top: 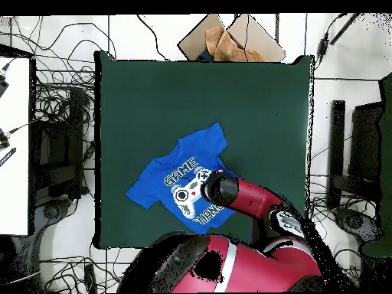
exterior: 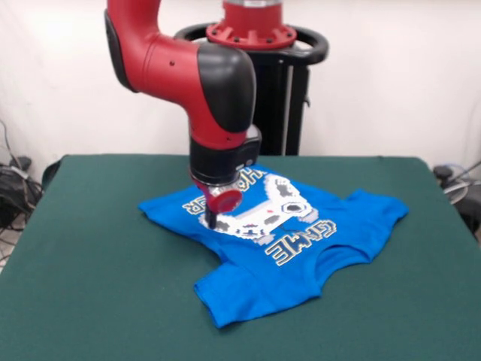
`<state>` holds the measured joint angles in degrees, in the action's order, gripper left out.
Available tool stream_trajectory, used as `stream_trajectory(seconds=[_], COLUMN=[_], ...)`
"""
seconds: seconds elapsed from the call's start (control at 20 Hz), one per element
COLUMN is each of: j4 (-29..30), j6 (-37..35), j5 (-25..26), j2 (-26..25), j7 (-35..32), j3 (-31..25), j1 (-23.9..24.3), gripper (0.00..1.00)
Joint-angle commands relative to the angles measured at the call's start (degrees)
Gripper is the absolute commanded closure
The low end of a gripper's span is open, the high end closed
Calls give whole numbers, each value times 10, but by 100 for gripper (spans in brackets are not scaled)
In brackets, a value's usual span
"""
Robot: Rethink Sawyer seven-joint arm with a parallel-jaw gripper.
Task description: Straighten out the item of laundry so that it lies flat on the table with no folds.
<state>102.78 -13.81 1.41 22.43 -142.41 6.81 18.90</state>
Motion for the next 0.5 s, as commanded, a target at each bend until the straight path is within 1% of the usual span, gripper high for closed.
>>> stream_trajectory(seconds=[0.05, 0.15, 0.5], j4=[-48, -53, -50], j6=[-61, -62, -93], j5=[21, 22, 25], j2=[-23, -26, -1], j7=[7, 10, 13], j3=[-9, -7, -5], j1=[-12, -8, 0], gripper=[100, 100, 100])
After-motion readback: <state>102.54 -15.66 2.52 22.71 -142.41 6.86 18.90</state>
